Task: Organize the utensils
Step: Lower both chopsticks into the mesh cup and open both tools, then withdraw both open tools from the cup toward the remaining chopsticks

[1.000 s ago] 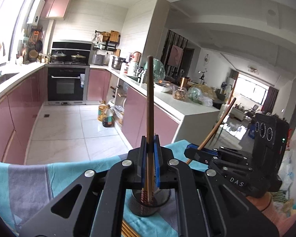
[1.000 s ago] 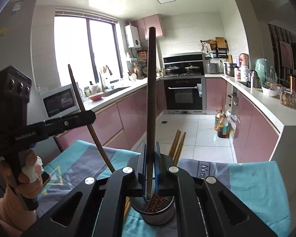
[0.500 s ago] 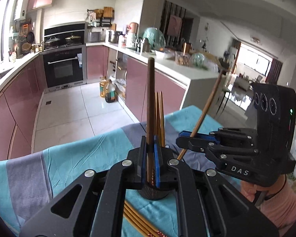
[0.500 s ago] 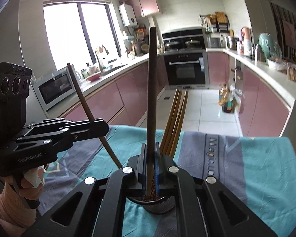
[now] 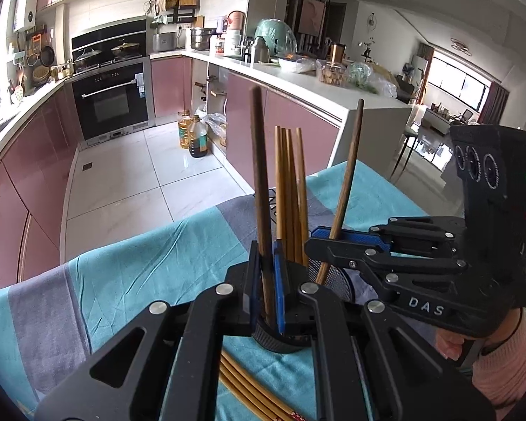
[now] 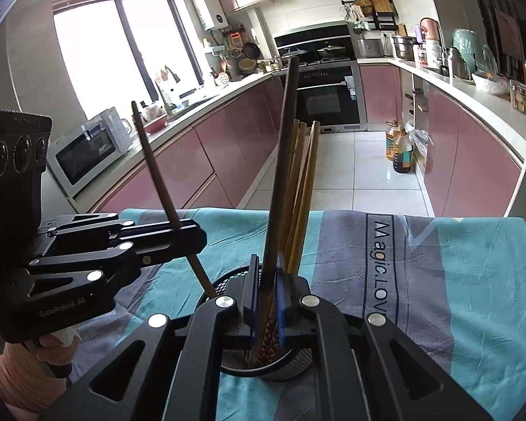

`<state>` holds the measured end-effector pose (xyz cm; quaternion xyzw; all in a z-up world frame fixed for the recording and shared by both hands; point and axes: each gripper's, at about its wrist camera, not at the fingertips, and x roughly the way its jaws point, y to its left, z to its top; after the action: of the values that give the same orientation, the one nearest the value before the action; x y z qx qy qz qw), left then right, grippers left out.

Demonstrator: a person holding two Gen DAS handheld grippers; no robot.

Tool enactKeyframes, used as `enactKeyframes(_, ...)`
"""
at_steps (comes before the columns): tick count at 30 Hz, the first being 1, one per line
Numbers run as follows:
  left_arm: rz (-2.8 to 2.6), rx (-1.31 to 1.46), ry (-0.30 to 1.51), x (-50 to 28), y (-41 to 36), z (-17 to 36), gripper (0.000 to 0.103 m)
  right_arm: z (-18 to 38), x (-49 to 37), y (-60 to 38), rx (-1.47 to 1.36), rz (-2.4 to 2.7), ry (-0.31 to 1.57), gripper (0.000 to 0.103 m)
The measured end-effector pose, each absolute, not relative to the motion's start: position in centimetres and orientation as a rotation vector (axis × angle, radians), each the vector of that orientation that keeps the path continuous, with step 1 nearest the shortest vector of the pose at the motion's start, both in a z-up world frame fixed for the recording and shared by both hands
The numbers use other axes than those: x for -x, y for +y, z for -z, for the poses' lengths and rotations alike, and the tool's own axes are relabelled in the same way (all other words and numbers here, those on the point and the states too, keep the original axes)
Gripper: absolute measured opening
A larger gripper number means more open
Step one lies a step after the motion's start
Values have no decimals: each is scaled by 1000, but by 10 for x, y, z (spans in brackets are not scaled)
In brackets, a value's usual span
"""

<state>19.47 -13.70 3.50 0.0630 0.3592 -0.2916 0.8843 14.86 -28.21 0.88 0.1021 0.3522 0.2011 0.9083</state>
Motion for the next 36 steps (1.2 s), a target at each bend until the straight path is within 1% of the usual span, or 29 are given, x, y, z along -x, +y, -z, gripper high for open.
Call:
enactKeyframes(3,602,-124,756,-201,-139,-33,8,-8,-151,-283,-222,-398,727,10)
enactKeyframes(5,602,-114,761,-201,-139,-30,13,-7,-152,-285,-244,-394,727,15)
enactKeyframes(6,602,-113,760,-201,-138,-29,16,-7,-153,-286,-254,-397,728,20)
enactKeyframes(14,582,-79,723,-192,-124,-30,19,-10,-144,-286,-244,-392,707,20)
enactKeyframes(16,569,-74,699,-185,-117,-31,25,-12,-137,-284,-239,-403,694,21)
enactKeyframes(18,560,-73,675,-176,-110,-32,28,-13,-130,-283,-237,-421,681,23)
enactKeyframes(19,560,-68,666,-172,-107,-33,32,-15,-125,-282,-234,-433,672,26)
enactKeyframes(21,566,-60,657,-164,-97,-31,33,-18,-113,-280,-219,-456,652,27)
enactKeyframes(23,557,-57,655,-155,-87,-25,34,-22,-101,-279,-207,-479,630,28)
enactKeyframes(25,533,-59,659,-147,-76,-16,37,-24,-90,-277,-197,-508,616,31)
enactKeyframes(28,514,-37,682,-139,-61,-4,40,-21,-75,-273,-184,-542,612,32)
enactKeyframes(30,506,-24,702,-133,-52,7,42,-13,-69,-268,-181,-561,633,32)
enactKeyframes(36,480,-14,789,-116,-35,46,43,24,-64,-247,-174,-594,741,32)
